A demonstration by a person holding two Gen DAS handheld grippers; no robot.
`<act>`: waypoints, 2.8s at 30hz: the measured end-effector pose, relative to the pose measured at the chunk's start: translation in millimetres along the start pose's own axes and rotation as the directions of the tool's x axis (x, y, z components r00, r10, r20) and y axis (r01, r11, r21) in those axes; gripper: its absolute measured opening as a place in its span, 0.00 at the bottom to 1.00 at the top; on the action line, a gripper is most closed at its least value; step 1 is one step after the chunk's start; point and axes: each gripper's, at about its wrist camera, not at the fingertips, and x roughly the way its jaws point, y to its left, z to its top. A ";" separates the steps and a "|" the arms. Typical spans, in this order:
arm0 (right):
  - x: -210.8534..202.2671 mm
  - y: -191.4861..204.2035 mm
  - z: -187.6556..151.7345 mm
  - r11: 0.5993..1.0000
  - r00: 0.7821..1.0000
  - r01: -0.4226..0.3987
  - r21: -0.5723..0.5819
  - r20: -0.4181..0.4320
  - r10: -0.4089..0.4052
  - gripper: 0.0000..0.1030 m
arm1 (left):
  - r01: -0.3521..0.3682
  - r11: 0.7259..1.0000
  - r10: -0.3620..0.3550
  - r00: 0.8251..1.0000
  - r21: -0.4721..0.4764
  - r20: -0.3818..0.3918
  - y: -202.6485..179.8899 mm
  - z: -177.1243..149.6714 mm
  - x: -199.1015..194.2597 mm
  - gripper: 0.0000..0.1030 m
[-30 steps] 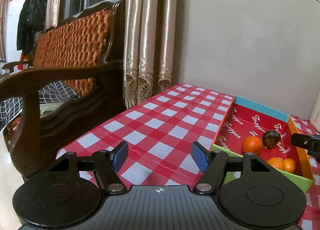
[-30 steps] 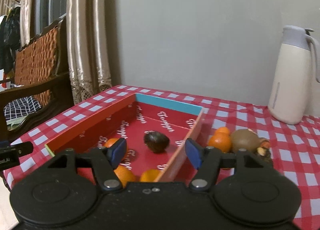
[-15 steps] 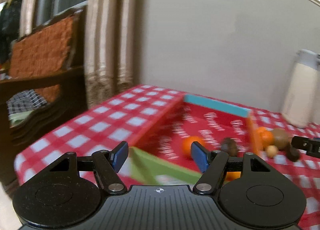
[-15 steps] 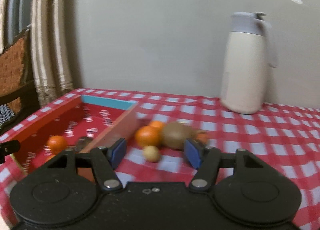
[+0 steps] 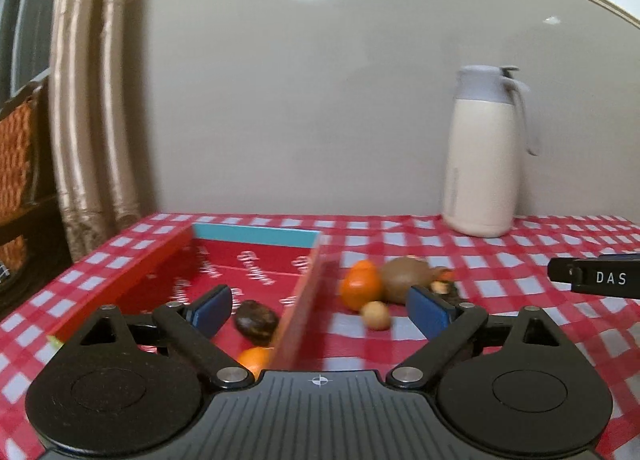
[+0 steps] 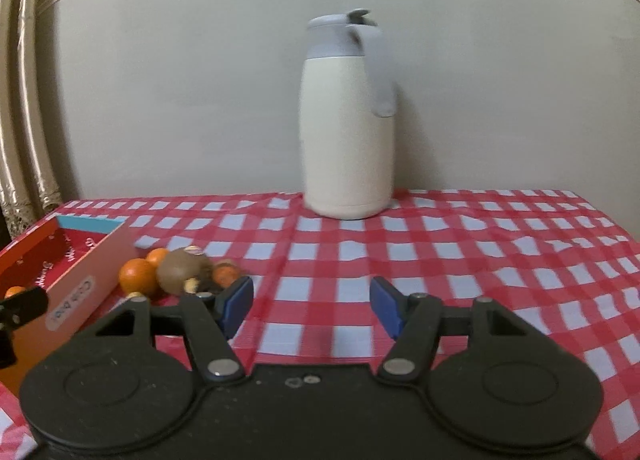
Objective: Organize fruits
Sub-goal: 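Move the left gripper back over the remaining fruit beside the box, then close the left gripper on the dark mangosteen, then carry the mangosteen with the left gripper into the red box and release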
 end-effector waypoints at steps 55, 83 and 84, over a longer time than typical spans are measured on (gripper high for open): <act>18.3 -112.6 -2.4 0.977 0.982 0.185 0.103 -0.043 -0.182 0.62 | 0.073 0.997 -0.064 0.966 0.025 -0.252 -123.1 -3.8 106.8 0.45; 19.3 -93.5 -2.9 0.985 0.989 0.143 0.096 -0.040 -0.140 0.61 | 0.065 0.998 -0.061 0.985 0.021 -0.159 -81.1 10.1 62.6 0.44; 19.7 -91.1 -2.8 0.986 0.990 0.139 0.094 -0.040 -0.136 0.61 | 0.061 0.998 -0.058 0.986 0.018 -0.155 -76.5 10.9 60.7 0.44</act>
